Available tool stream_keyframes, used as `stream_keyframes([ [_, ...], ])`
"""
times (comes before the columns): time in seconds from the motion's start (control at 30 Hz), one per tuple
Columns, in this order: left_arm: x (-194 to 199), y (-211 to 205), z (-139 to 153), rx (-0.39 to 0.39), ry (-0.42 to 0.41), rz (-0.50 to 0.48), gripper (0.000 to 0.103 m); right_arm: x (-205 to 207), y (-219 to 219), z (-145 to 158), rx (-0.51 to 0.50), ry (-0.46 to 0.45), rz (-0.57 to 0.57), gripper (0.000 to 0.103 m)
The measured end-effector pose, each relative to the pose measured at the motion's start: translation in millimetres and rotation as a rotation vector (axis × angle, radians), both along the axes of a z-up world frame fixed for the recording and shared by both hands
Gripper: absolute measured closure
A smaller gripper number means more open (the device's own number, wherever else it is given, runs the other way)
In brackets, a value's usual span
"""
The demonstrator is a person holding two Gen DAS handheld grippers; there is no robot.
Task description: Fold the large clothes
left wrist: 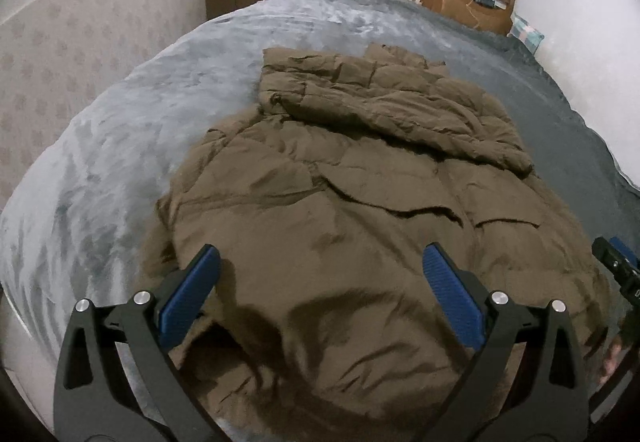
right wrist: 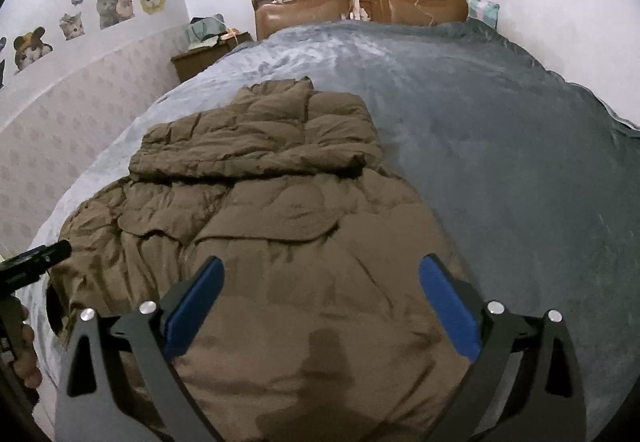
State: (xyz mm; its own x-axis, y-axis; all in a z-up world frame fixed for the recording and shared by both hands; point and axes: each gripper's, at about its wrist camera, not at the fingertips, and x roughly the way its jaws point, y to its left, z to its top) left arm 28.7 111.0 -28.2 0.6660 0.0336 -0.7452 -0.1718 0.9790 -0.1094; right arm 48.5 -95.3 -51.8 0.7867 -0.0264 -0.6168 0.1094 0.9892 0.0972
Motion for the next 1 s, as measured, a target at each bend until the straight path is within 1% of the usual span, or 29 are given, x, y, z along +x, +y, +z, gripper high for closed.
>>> stream_keyframes([
  [0.07,-6.6,3.6,1.1,0.013,-0.001,-0.004,0.003,-7.4,-5.0,-2.5,-0.018,-0.001,-0.021,0.005],
  [0.2,-26.2,9.6,2.3,0.049,-0.016,-0.009,0.003,-20.0,-16.5,-8.5,0.000,-0.001,-0.053,0.005],
  [0.33,-38.7,18.4,-9.8,0.044,0.005,-0.013,0.003,-28.8,-23.6,-16.2,0.018,0.010,-0.064,0.005],
  [0.43,-38.7,23.7,-24.0,0.029,0.048,-0.017,0.003,-29.3,-20.7,-18.9,0.012,0.009,-0.055,0.005],
  [0.53,-33.4,25.3,-26.6,0.033,0.054,-0.026,0.003,-26.0,-15.5,-20.2,0.003,0.014,-0.034,0.005],
  [0.6,-25.5,26.2,-26.8,0.019,0.059,-0.045,0.004,-23.7,-12.4,-21.8,0.008,0.020,-0.026,0.005],
  [0.67,-13.5,28.5,-29.8,-0.015,0.075,-0.069,0.012,-21.2,-10.9,-23.9,0.018,0.027,-0.022,0.005],
  [0.7,-6.2,30.7,-33.1,-0.018,0.088,-0.068,0.022,-20.9,-10.1,-24.2,0.019,0.028,-0.020,0.005],
  [0.73,-2.6,32.2,-35.3,-0.013,0.092,-0.064,0.039,-20.2,-9.2,-24.7,0.020,0.029,-0.017,0.005],
  [0.77,0.7,34.5,-37.5,-0.014,0.096,-0.064,0.047,-19.3,-8.3,-25.1,0.019,0.031,-0.013,0.005],
  [0.83,6.4,42.4,-40.6,-0.047,0.112,-0.076,0.080,-18.8,-7.1,-25.3,0.013,0.034,-0.008,0.005],
  [0.87,5.3,46.1,-36.4,-0.066,0.104,-0.086,0.087,-18.2,-5.8,-24.9,0.008,0.034,-0.004,0.005],
  [0.9,2.9,48.3,-32.0,-0.077,0.095,-0.094,0.100,-18.8,-5.0,-23.9,0.004,0.032,-0.001,0.005],
  [1.0,-11.8,59.2,-11.2,-0.135,0.059,-0.116,0.101,-19.5,-1.6,-18.0,-0.017,0.016,0.007,0.005],
])
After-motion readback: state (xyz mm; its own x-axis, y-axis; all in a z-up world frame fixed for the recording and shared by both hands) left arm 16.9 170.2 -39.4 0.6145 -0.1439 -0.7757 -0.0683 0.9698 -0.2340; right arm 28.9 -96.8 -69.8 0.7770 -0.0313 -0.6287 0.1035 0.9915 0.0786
